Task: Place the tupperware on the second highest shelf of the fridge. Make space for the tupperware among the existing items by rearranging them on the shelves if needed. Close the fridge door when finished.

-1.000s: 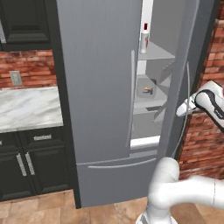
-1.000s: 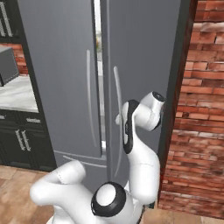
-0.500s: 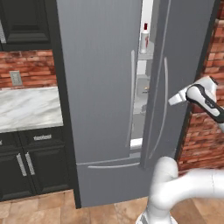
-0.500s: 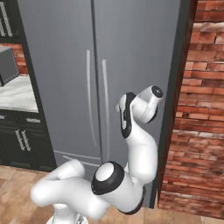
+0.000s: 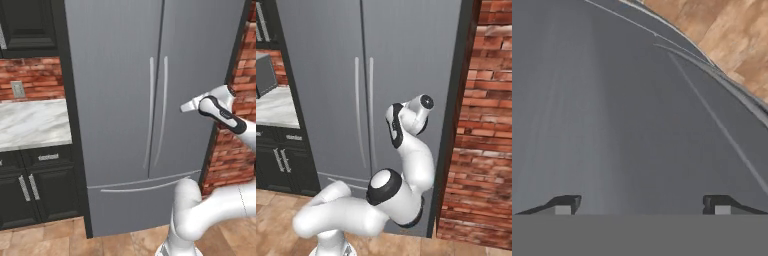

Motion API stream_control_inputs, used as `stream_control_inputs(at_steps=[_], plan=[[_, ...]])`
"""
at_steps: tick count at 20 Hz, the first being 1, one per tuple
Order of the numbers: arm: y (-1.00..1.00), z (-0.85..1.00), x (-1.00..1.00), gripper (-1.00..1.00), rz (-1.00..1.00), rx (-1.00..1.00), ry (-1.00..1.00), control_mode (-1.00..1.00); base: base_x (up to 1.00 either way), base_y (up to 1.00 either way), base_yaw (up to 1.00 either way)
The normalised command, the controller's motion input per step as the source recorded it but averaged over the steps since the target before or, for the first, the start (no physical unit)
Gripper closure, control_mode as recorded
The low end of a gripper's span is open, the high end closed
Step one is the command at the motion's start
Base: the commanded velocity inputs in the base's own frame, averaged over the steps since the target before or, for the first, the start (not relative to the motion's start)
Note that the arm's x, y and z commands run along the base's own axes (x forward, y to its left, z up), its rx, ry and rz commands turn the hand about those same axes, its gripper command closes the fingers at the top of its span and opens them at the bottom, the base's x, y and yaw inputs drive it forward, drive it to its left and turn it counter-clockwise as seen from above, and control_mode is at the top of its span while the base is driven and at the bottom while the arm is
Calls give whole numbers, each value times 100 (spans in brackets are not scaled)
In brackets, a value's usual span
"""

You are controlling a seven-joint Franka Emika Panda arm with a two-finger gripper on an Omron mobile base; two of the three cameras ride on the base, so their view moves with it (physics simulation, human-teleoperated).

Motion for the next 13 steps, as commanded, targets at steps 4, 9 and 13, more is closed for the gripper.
stream_control_inputs(at_steps=[4,9,13], plan=[[100,0,94,-100,-45,-12,-29,-100,0,0,0],[95,-33,47,-100,-50,-18,-33,-100,0,0,0],[66,-100,-41,-100,-53,-30,-68,-100,0,0,0]])
